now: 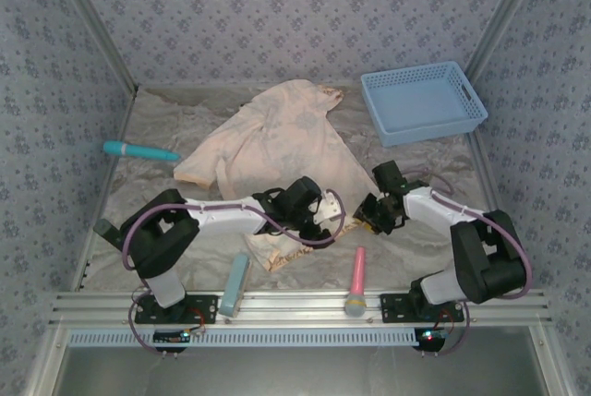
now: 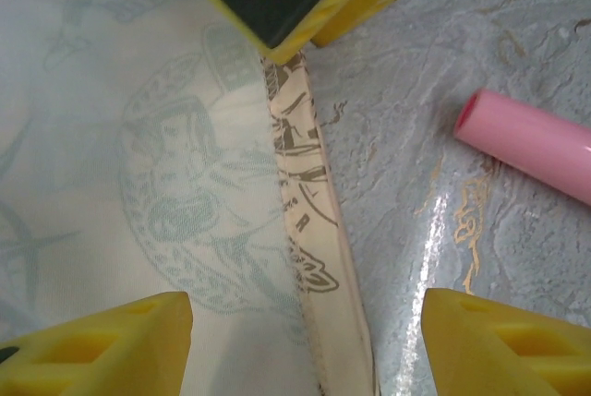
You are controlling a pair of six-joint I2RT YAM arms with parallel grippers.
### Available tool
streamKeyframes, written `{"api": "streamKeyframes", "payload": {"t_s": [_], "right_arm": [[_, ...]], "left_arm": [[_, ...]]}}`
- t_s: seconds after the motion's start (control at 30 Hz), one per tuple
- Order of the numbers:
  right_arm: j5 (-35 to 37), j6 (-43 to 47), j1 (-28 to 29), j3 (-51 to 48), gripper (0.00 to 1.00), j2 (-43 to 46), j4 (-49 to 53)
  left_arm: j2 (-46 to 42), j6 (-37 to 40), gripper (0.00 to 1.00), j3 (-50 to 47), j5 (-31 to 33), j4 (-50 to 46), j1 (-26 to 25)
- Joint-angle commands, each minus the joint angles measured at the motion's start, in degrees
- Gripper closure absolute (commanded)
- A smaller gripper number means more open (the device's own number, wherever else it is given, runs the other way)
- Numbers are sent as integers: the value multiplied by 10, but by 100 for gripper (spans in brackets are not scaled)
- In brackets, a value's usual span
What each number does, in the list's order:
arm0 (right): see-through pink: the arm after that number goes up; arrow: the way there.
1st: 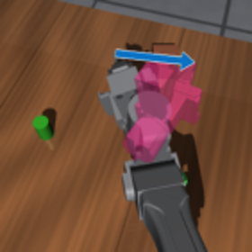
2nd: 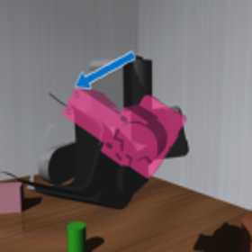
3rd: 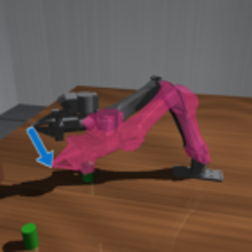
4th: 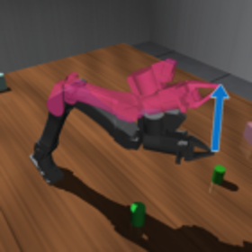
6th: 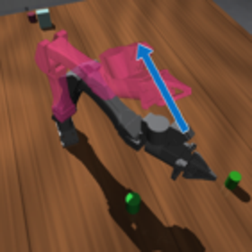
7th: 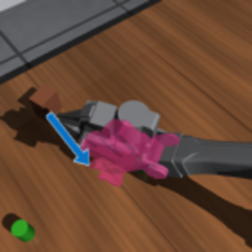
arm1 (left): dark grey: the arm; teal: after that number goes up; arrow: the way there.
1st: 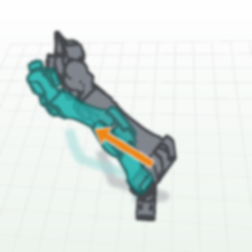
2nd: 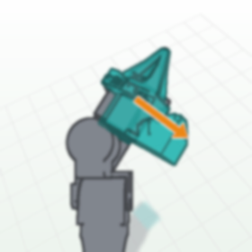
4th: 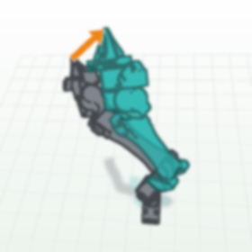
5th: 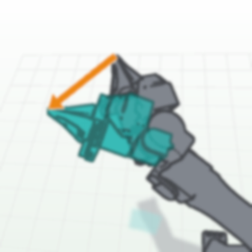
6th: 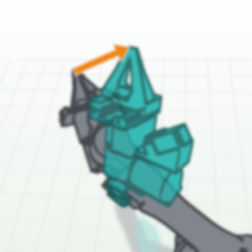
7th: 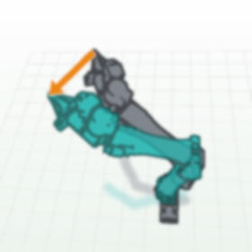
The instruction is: Fold the inside-out t-shirt
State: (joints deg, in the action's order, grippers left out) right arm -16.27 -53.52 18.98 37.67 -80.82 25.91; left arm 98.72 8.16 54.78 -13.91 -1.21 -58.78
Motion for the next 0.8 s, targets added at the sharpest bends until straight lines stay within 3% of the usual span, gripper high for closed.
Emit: {"api": "streamKeyframes", "payload": {"t_s": [0.0,0.1,0.33,0.5,0.77], "right_arm": [[-3,-10,7,-1,77,-11,-11],[-1,-9,10,9,90,-10,-6],[10,-2,16,30,94,-5,24],[19,-3,21,42,72,1,39],[11,-15,31,43,72,-20,20]], "left_arm": [[9,14,33,2,-2,22,-1],[11,16,33,3,-2,19,-2],[22,19,33,17,13,17,-7],[43,28,33,35,26,4,-14],[58,34,33,36,26,10,-16]]}}
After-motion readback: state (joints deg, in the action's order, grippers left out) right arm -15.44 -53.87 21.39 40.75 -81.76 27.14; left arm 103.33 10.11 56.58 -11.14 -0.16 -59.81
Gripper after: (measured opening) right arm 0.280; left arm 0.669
